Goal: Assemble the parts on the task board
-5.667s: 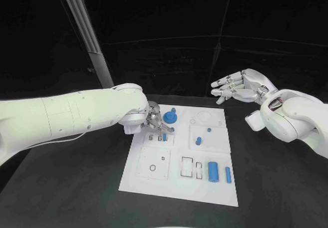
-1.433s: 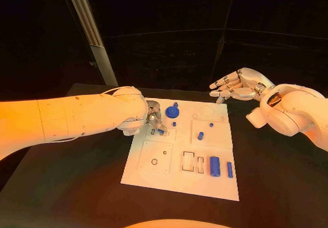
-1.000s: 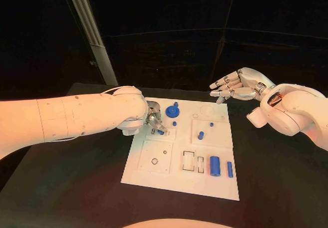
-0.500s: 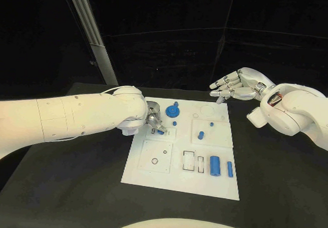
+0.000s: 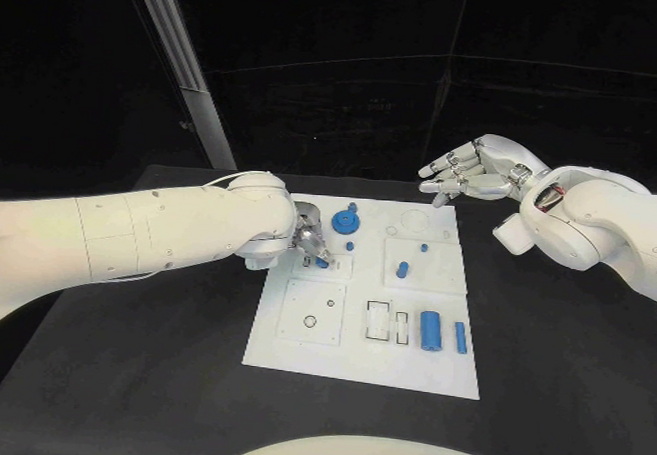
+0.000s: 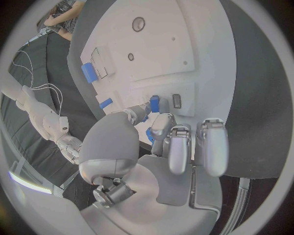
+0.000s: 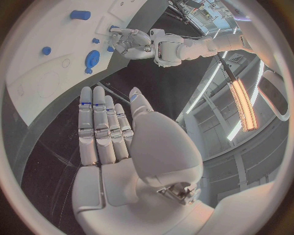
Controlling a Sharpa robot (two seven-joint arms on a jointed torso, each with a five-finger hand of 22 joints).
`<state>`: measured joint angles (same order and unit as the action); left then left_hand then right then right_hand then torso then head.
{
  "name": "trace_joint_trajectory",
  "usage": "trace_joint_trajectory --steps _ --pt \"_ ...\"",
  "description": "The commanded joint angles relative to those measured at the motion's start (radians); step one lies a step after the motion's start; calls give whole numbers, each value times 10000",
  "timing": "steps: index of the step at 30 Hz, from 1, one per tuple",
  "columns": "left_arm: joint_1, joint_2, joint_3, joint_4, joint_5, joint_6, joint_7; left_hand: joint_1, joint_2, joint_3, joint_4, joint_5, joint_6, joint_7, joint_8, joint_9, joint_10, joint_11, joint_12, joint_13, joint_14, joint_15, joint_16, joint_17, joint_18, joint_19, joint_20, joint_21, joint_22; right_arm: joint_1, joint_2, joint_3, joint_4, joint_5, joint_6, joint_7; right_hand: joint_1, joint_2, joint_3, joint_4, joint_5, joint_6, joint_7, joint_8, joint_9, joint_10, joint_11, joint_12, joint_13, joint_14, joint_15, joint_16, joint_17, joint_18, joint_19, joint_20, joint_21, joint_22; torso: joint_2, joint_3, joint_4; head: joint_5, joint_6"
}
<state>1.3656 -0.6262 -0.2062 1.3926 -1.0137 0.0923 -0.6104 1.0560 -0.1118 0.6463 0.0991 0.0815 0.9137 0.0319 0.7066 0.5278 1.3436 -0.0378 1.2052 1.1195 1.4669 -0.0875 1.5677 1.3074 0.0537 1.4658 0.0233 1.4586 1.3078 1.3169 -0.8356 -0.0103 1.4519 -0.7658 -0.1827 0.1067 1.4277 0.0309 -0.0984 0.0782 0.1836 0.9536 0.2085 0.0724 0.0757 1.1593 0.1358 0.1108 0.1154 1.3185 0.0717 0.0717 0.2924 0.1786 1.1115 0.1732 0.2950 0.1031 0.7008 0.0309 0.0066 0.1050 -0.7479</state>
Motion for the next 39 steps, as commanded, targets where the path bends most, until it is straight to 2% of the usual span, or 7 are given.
trace_joint_trajectory --steps 1,18,27,33,39 --pt "-6 26 -11 -45 -65 195 -146 -204 20 -108 138 -3 103 -18 -23 -24 23 -11 -9 -35 1039 -91 31 2634 -154 406 -94 43 812 17 12 7 10 -20 56 57 -83 31 -58 -23 44 -80 16 -67 -15 -79 17 -38 -17 -36 24 -69 -16 38 -18 65 -45 -16 -1 1 -5 1 8" --pt "-5 212 -12 -236 -60 341 -160 -562 -37 -455 298 -15 237 -56 -25 -27 95 -42 54 36 1039 -117 31 2634 -174 445 -120 95 916 17 16 7 34 -20 73 46 -145 28 -112 -26 55 -146 54 -73 -20 -185 62 -35 -80 -122 69 -95 -77 37 -44 108 -163 -85 2 -1 -4 -16 -10" --pt "-6 257 -12 -307 -58 368 -168 -878 -24 -772 507 -16 357 -81 -30 -35 179 -62 126 123 1039 -133 31 2634 -198 491 -134 163 1040 18 15 7 41 -20 79 39 -181 26 -140 -23 56 -173 70 -73 -20 -230 80 -30 -107 -158 87 -97 -104 38 -52 126 -213 -115 -1 -3 -3 -27 -11" --pt "-6 262 -13 -328 -58 346 -179 -1145 -130 -1163 687 -30 436 -88 -33 -38 218 -67 149 156 1039 -138 31 2634 -210 512 -140 194 1101 18 19 7 39 -20 83 33 -215 19 -166 -17 54 -192 81 -73 -21 -259 93 -25 -124 -182 100 -97 -123 38 -57 139 -247 -134 -2 -5 1 -35 -13" --pt "-6 231 -12 -354 -59 209 -181 -1587 -203 -2069 1152 -48 507 -108 -56 -48 246 -77 149 172 1039 -148 31 2634 -214 520 -150 202 1131 18 25 7 30 -20 91 27 -270 14 -206 -5 54 -221 96 -73 -21 -302 111 -14 -149 -217 118 -96 -151 39 -62 158 -298 -165 -2 -15 8 -42 -13"
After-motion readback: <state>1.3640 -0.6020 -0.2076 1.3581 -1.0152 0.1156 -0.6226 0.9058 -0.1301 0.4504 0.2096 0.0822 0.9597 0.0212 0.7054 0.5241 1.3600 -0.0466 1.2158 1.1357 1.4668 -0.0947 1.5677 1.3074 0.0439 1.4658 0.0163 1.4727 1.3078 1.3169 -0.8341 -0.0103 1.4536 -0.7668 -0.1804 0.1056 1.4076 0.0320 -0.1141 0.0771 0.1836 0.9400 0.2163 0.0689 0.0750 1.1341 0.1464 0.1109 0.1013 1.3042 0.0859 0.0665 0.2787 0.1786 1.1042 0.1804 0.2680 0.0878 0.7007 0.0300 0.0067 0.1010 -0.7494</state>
